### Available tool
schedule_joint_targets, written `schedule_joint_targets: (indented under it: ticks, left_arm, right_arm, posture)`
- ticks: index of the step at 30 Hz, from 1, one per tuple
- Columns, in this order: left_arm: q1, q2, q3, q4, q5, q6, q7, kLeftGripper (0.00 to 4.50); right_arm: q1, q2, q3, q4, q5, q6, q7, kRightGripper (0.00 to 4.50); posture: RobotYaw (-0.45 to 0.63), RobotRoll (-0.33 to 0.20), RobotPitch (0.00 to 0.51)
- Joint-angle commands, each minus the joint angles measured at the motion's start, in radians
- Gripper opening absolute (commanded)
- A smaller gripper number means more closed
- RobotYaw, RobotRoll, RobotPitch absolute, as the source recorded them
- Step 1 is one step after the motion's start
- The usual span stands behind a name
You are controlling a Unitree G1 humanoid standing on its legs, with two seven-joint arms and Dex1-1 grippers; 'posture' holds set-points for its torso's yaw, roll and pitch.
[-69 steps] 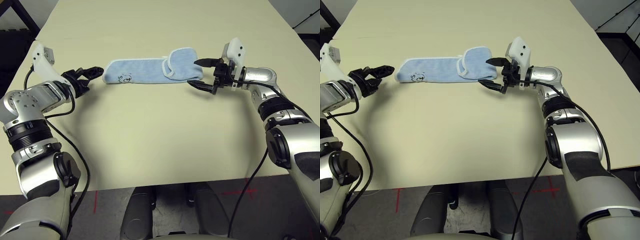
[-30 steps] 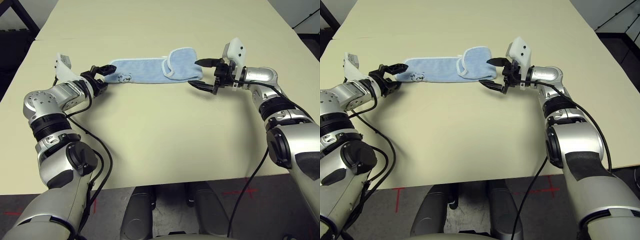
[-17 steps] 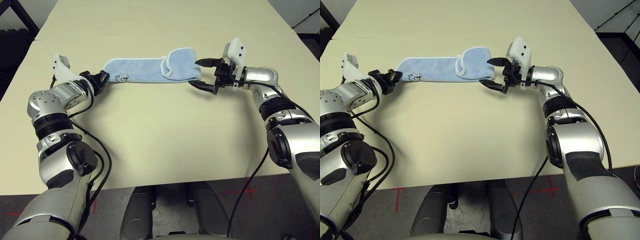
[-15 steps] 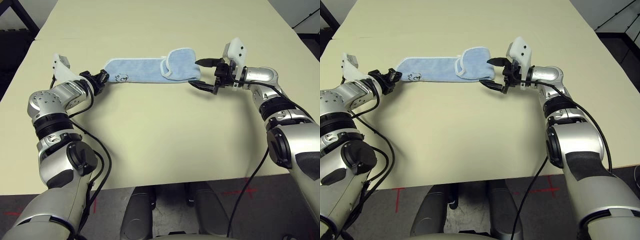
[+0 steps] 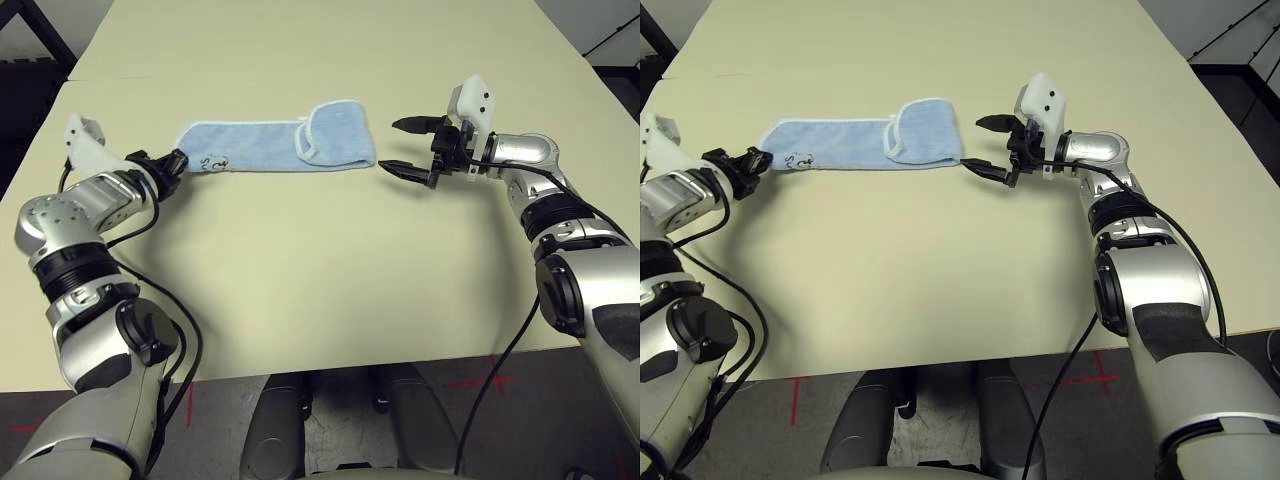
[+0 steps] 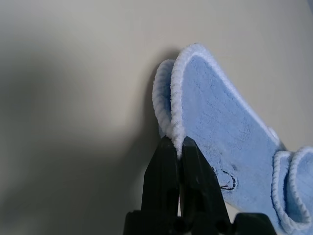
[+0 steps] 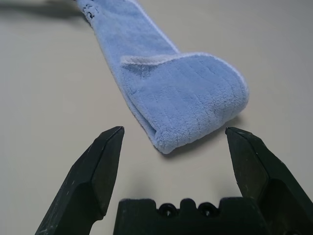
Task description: Fold the towel and set it aside.
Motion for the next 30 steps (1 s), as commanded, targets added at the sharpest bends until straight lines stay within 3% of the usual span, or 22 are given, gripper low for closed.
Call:
schedule_joint_targets:
  ticks: [1, 6, 18, 30]
  left_arm:
    - [0.041, -0.027, 0.026, -0.082, -0.028, 0.039, 0.037, 0.04]
    - [0.049, -0.02, -0.005, -0.09, -0.008, -0.001, 0.03, 0.04]
    - [0.045, 0.099, -0.119, 0.035, 0.059, -0.101, -0.083, 0.04]
    - [0.016, 0.124, -0.17, 0.098, 0.08, -0.148, -0.136, 0.04]
  right_arm:
    - [0.001, -0.004, -0.005, 0.004, -0.013, -0.007, -0.003, 4.5]
    - [-0.002, -0.001, -0.006, 0.007, -0.016, -0.004, -0.008, 4.5]
    - [0.013, -0.015, -0.003, 0.008, -0.022, 0.029, 0.032, 4.5]
    - [0.018, -0.01, -0.042, -0.001, 0.018, 0.108, 0.072, 4.5]
  posture:
    - [0.04, 0.0, 0.234]
    - [0.04, 0.0, 0.232]
    - [0.04, 0.0, 0.227]
    - [0.04, 0.0, 0.228]
